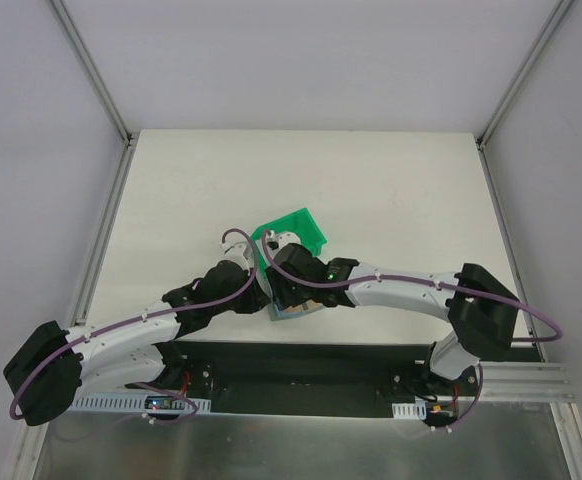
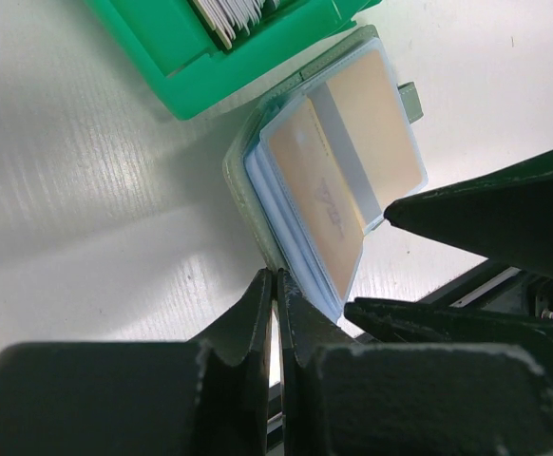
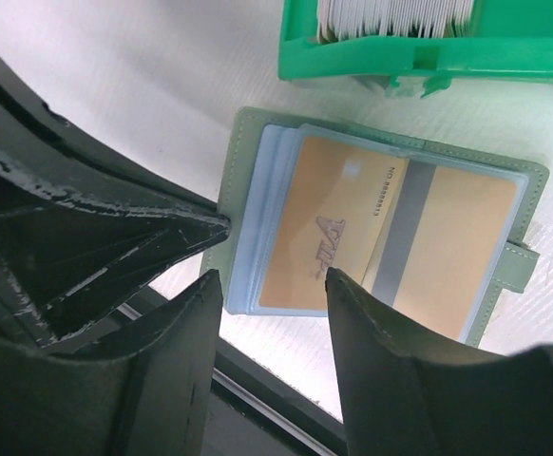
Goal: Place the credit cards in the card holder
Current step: Turn over the card slot in the card holder.
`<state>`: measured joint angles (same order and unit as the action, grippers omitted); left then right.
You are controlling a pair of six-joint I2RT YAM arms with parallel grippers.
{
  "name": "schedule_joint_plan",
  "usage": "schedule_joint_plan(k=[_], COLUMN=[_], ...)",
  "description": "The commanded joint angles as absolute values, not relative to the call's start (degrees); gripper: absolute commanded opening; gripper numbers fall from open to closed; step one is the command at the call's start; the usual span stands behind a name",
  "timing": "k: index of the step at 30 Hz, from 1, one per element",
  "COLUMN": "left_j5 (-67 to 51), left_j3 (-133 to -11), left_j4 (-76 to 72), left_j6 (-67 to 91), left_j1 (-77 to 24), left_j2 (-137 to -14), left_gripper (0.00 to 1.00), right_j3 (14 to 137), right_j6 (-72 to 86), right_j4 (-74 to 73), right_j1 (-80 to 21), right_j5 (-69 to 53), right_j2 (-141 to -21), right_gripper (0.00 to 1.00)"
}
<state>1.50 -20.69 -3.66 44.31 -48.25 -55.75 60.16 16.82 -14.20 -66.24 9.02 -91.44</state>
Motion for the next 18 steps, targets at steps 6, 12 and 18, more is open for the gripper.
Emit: schedule_joint_plan(k=[6, 12, 18], left_j5=[1.3, 1.2, 1.3], left_j3=[-21.4, -21.4, -21.3], left_j4=[-4.4, -4.5, -4.5], left_j6=[44.6, 44.6, 44.7], left_j1=[-47.6, -47.7, -47.7], left_j2=[-55.0, -54.9, -55.0], left_gripper=[0.0, 0.0, 0.0], right_j3=[62.4, 62.7, 62.5], right_j6=[17.6, 17.7, 17.5], right_j4=[-16.6, -17.7, -18.2], right_j1=[-66.1, -66.1, -66.1], right_j5=[9.6, 10.4, 11.2], right_j2=[-94.8, -95.7, -94.7], right_gripper=[0.5, 0.48, 0.47])
